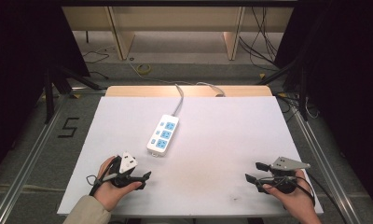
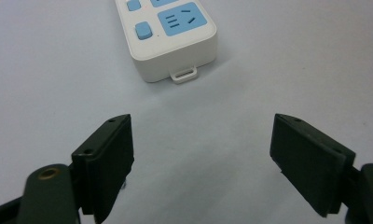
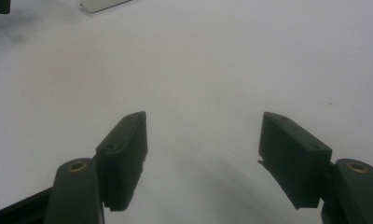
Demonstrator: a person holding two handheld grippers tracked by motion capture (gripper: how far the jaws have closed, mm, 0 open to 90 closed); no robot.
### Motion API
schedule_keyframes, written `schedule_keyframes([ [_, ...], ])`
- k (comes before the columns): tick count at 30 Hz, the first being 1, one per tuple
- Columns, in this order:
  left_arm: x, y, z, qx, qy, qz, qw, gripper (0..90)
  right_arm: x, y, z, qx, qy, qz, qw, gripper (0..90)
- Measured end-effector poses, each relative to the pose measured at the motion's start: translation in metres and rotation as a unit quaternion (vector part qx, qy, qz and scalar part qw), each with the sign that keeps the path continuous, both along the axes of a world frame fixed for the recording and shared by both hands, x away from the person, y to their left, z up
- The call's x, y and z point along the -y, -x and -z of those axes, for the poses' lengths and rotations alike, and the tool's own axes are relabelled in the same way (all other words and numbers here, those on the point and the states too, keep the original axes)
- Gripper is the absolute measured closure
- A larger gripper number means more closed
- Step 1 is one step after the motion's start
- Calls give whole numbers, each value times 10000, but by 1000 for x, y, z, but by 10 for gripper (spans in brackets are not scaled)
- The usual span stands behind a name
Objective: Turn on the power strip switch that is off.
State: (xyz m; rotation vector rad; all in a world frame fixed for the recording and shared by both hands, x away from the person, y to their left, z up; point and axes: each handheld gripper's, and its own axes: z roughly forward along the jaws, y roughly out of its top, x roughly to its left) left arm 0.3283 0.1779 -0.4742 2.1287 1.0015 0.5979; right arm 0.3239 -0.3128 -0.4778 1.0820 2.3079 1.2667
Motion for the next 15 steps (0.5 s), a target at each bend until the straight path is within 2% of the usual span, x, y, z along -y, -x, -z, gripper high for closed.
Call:
schedule_keyframes([
  [4,0,1,-2,-13,-60,-49,10000,250,0,1,0,6,5,-6,10000,334],
  [6,-1,1,-4,11,-93,-123,9999,327,-1,1,0,16,5,-15,10000,334],
  [8,-2,1,-7,10,-161,-195,9997,461,-1,1,-1,20,6,-28,10000,334],
  [9,-3,1,-8,33,-194,-211,9996,461,-1,1,-1,20,6,-28,10000,334],
  [10,-4,1,-11,49,-232,-234,9994,648,-1,1,-1,14,7,-27,10000,334],
  [11,-4,1,-13,80,-267,-271,9992,648,-1,1,-1,14,7,-27,10000,334],
  [12,-4,1,-14,103,-355,-259,9990,774,-1,1,-1,16,7,-21,10000,334],
  [13,-4,1,-15,102,-417,-280,9987,774,-1,1,-1,16,7,-21,10000,334],
  [14,-4,2,-17,72,-484,-307,9983,860,-1,1,-1,20,3,-21,10000,334],
  [15,-4,2,-17,72,-484,-307,9983,885,-1,1,-1,15,2,-17,10000,334],
])
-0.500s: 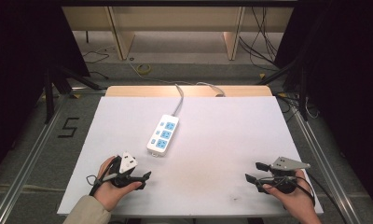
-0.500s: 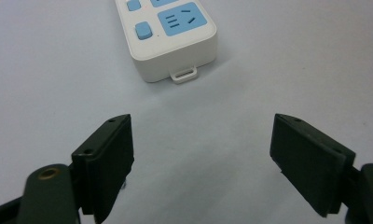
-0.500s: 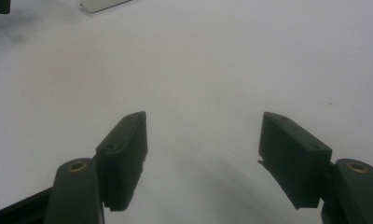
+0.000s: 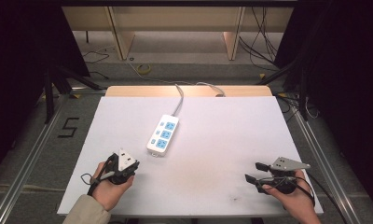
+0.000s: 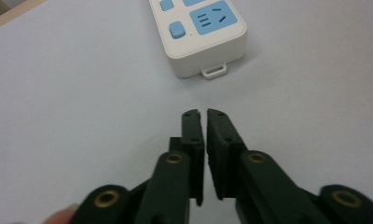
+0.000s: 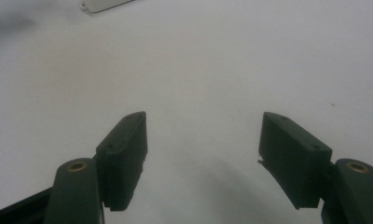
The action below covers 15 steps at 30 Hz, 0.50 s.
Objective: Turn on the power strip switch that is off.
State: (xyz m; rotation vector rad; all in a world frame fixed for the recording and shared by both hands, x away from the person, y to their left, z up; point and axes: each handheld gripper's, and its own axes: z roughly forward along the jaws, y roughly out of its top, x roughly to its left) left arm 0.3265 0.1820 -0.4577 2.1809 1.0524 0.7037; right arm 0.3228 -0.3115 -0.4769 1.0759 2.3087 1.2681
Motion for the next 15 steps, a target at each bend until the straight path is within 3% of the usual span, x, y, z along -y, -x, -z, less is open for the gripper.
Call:
schedule_keyframes([
  [15,7,-5,-9,-257,204,-45,9995,897,-2,1,0,18,4,-34,10000,334],
])
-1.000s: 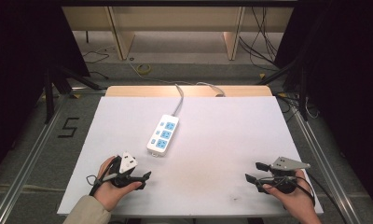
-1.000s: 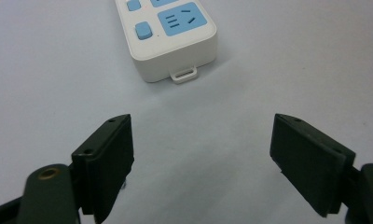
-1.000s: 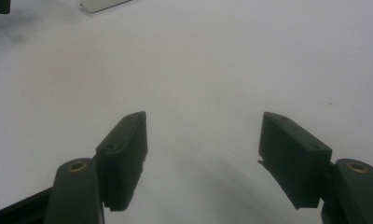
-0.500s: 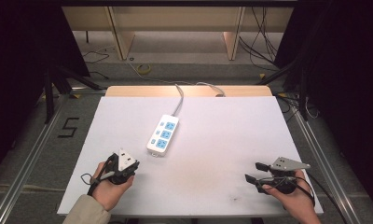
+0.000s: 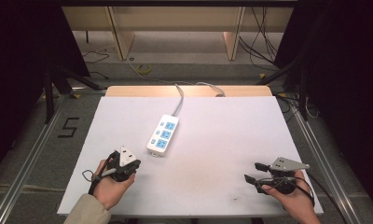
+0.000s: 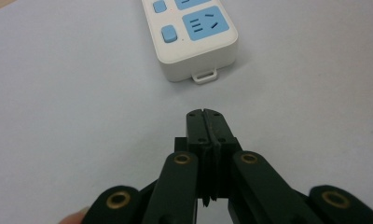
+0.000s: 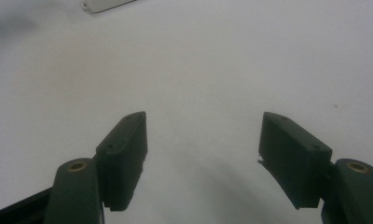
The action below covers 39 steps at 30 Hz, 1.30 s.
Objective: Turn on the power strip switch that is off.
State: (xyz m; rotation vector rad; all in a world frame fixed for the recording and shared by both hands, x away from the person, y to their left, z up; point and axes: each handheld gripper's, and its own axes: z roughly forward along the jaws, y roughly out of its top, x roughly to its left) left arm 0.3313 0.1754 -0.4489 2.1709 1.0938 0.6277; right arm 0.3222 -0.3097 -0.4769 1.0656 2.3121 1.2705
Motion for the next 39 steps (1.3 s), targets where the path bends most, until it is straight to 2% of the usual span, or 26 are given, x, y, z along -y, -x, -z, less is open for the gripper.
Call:
schedule_keyframes([
  [6,7,-8,-6,-147,19,48,9999,897,0,0,0,1,3,6,10000,334],
  [16,10,-17,-11,-239,20,-21,9997,897,0,0,0,-1,10,-1,10000,334],
  [39,13,-29,-18,-344,14,-116,9993,897,-1,1,-1,5,16,-9,10000,332],
])
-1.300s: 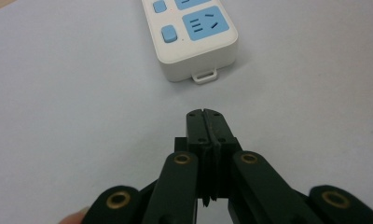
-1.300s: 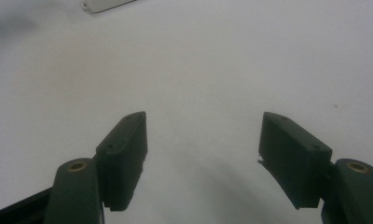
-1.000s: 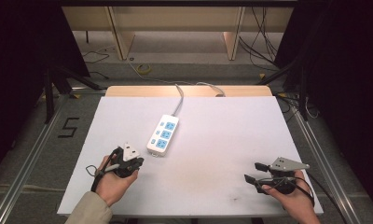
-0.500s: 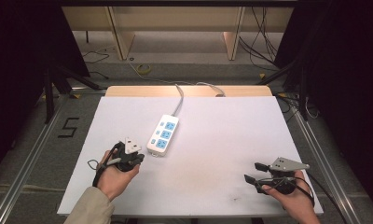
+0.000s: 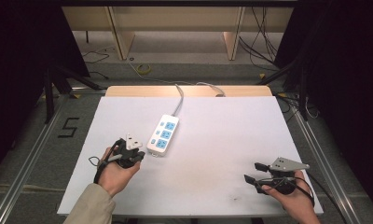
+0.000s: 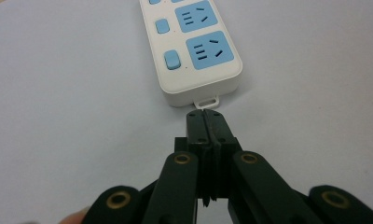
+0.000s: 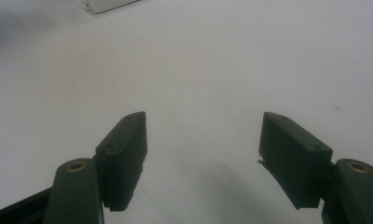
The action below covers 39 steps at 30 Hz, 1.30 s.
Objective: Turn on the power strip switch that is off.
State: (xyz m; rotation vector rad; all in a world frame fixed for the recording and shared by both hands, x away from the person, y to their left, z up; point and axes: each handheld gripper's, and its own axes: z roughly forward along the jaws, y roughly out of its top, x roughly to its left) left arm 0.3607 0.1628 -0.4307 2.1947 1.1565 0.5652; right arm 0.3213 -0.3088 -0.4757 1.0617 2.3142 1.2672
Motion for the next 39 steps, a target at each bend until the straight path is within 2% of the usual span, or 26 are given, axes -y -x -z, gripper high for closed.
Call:
schedule_keyframes([
  [39,14,-25,-8,-282,-169,-21,9995,897,0,0,-1,-4,-4,7,10000,330],
])
